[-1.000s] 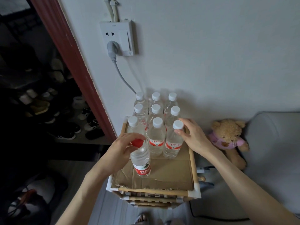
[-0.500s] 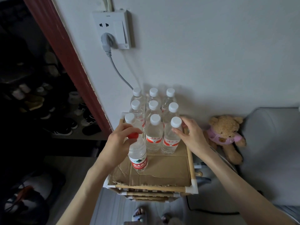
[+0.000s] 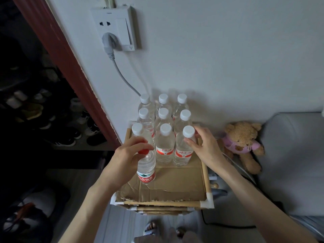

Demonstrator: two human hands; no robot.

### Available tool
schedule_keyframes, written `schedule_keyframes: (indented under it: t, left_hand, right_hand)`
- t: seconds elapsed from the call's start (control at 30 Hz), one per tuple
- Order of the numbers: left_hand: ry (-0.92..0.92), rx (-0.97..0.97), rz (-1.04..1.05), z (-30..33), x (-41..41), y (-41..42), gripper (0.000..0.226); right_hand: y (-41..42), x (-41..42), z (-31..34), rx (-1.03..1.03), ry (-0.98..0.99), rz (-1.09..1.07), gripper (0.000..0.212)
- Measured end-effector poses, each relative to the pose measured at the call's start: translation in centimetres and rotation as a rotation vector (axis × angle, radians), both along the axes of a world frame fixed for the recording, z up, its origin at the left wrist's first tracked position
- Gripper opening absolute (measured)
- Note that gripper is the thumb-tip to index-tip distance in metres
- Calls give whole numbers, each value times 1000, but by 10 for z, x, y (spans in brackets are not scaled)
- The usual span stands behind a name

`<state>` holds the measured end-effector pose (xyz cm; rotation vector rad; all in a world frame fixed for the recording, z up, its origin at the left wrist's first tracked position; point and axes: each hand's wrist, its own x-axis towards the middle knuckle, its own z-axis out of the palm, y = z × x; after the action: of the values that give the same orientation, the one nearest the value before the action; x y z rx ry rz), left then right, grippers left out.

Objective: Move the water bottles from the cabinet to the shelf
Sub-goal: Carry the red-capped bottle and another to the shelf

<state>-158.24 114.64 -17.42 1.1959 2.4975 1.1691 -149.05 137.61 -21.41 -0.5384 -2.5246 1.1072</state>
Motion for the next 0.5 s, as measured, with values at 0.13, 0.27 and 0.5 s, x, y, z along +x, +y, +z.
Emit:
schedule_keyframes:
  t: [0.13,0.27,0.5]
  left_hand:
    - [-20,-7,23,-3,-1,-5,30]
    - [-120,44,24,1,0,-7,31]
    - [-125,47,399,20,-35,12,46]
  right_hand:
    - [-3,2,-1,-11,-1,-4,43]
    - [-5,5,1,41,12,-48,48]
    - [-16,-15,30,431,197,-76,48]
